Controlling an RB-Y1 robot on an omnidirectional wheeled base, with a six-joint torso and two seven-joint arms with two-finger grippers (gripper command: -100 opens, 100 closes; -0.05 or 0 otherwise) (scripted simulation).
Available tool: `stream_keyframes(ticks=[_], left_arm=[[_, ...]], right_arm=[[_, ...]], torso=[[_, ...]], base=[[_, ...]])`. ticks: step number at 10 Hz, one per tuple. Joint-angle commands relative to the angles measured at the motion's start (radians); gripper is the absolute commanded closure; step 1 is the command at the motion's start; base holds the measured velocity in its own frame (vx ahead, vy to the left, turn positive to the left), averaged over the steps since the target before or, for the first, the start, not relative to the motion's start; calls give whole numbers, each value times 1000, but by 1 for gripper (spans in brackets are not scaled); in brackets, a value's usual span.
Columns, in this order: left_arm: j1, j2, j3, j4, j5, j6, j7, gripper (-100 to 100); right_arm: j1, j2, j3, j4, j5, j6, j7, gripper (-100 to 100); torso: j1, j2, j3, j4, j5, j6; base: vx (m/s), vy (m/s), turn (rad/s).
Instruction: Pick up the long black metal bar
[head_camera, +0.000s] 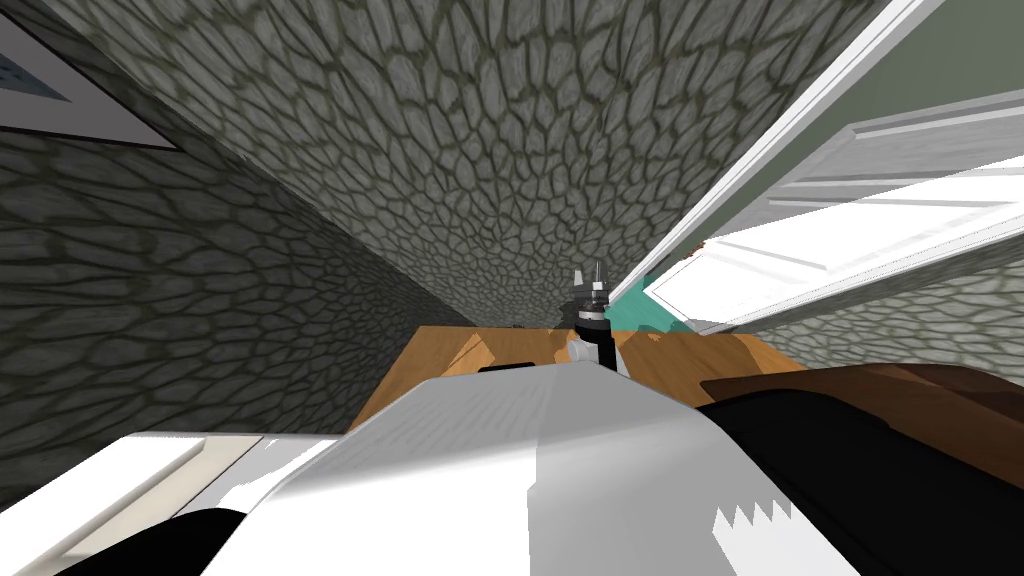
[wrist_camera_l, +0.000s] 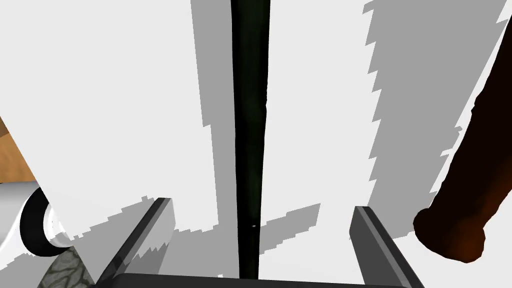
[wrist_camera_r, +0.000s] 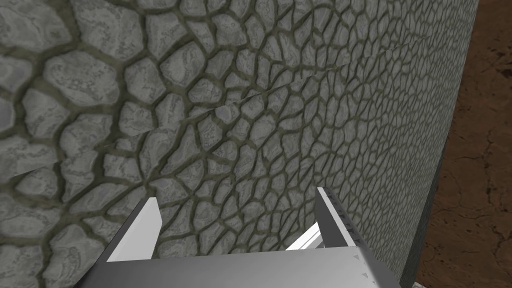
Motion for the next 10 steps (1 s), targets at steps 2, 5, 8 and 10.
stream_keyframes(ticks=[2, 5, 8, 10], left_arm=[[-47, -25, -30, 29, -11, 17, 4, -100], [-36, -22, -26, 17, -10, 19, 3, 100], [-36, -22, -26, 17, -10, 18, 3, 100], [-4, -4, -4, 0, -2, 5, 0, 100]], right_arm=[[0, 0, 0, 0, 0, 0, 0, 0], [0, 0, 0, 0, 0, 0, 0, 0], [0, 0, 0, 0, 0, 0, 0, 0], [0, 0, 0, 0, 0, 0, 0, 0]], torso=[[0, 0, 0, 0, 0, 0], [-1, -1, 0, 0, 0, 0], [1, -1, 0, 0, 0, 0], [1, -1, 0, 0, 0, 0]], base=[[-23, 12, -35], [-3, 2, -3], [0, 0, 0], [10, -3, 38]])
